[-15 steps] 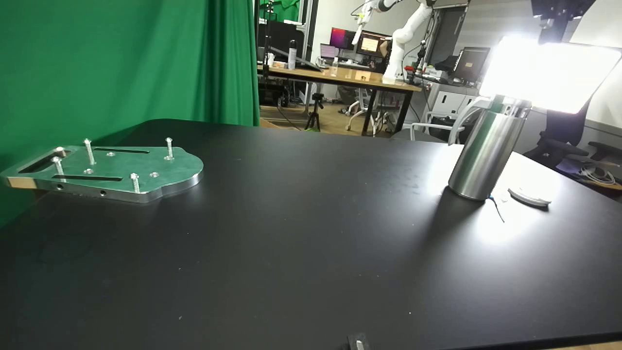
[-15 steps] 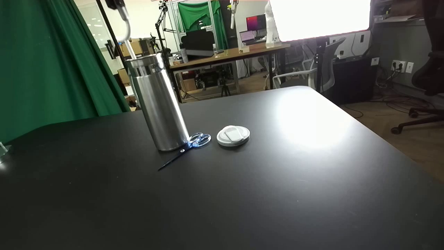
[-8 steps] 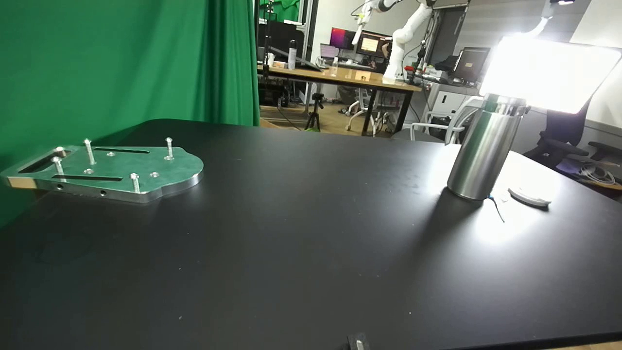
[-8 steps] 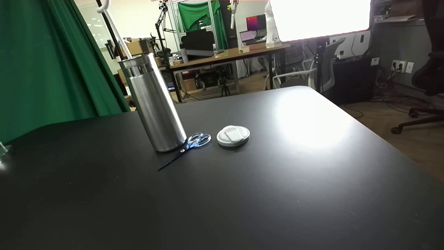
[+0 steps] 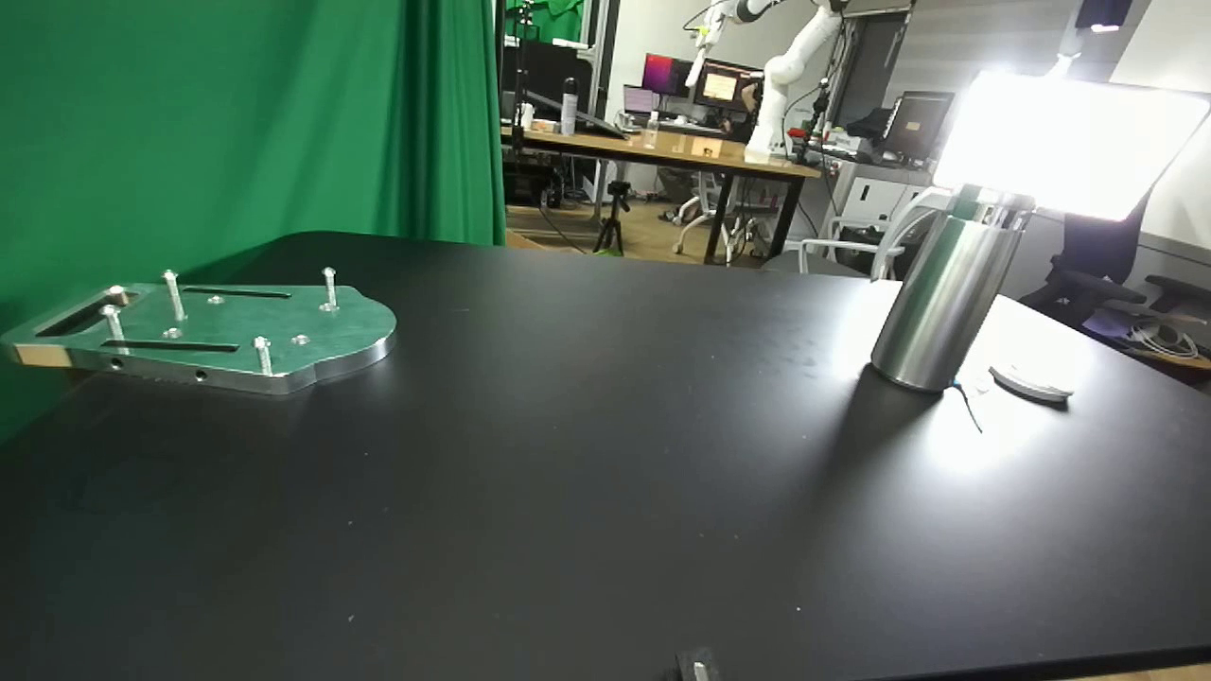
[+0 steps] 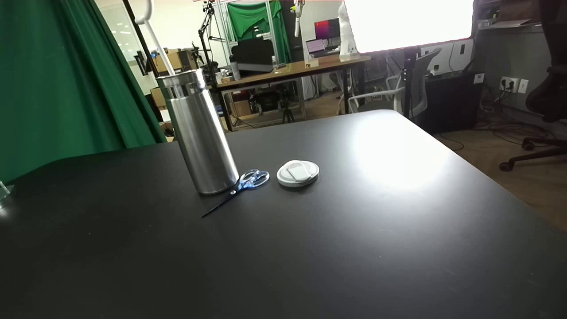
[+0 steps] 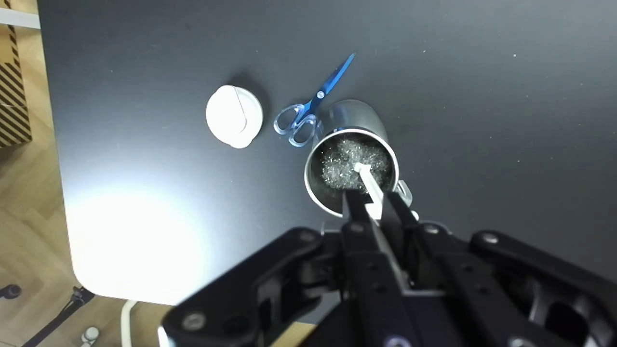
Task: Use the object to clean the bottle
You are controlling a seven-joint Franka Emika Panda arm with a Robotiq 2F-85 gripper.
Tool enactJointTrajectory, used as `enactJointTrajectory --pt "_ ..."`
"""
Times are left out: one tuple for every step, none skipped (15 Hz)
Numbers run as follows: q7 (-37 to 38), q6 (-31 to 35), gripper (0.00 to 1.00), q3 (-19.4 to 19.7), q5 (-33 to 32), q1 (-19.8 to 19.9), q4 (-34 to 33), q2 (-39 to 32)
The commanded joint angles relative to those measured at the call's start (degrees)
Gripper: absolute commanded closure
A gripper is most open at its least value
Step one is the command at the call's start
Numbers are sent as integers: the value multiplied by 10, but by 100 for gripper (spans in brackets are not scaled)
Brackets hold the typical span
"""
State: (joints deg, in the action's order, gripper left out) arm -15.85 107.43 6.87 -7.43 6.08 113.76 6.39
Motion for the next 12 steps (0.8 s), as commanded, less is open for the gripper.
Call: enactJointTrajectory --pt "-17 22 96 14 23 7 -3 -21" --pt "-20 27 96 17 29 10 -3 -28" --pt "-24 31 96 19 35 13 -5 -37" --pt "-29 35 96 22 41 15 -6 -44" --pt "-32 38 96 23 46 18 -7 -52" --pt "-39 42 96 25 50 20 -8 -60" --pt "-41 45 96 25 53 23 -8 -67" --pt "-45 49 96 25 55 25 -8 -74" --pt "-48 52 96 25 55 27 -8 -80" --pt "-50 55 96 24 56 28 -7 -86" --pt "-52 58 96 24 55 29 -7 -92" --pt "-52 60 96 24 54 30 -7 -98"
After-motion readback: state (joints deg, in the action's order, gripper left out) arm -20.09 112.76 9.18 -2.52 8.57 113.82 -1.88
